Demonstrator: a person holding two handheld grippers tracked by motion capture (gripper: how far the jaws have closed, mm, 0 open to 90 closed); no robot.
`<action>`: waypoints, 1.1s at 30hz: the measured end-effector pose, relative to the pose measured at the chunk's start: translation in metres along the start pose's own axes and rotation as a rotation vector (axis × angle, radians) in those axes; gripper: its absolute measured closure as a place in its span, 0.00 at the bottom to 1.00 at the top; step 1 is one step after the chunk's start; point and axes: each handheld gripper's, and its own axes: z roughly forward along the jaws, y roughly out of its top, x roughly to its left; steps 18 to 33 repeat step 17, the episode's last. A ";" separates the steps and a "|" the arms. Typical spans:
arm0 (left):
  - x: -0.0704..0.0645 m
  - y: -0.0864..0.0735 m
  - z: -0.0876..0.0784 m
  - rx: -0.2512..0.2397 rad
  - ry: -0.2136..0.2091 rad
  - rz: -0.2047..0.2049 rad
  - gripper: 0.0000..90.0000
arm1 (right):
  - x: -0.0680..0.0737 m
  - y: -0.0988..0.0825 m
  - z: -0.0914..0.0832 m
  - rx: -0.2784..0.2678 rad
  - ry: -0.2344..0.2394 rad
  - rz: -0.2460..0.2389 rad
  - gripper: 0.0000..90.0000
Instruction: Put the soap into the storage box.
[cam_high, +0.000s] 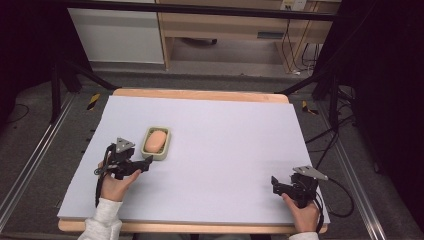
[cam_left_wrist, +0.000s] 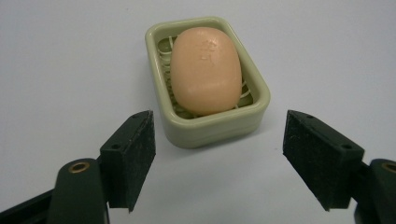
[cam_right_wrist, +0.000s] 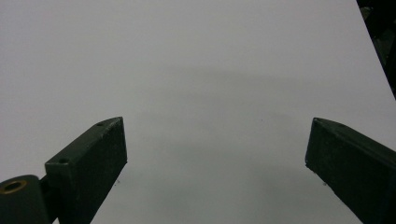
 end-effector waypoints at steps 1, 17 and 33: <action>0.000 -0.002 -0.001 -0.001 0.001 -0.003 0.28 | 0.000 0.000 0.000 0.000 0.000 0.000 0.06; 0.013 -0.038 -0.009 0.036 0.044 -0.033 0.27 | -0.007 -0.003 -0.003 0.011 0.003 0.033 0.06; 0.013 -0.038 -0.009 0.036 0.044 -0.033 0.27 | -0.007 -0.003 -0.003 0.011 0.003 0.033 0.06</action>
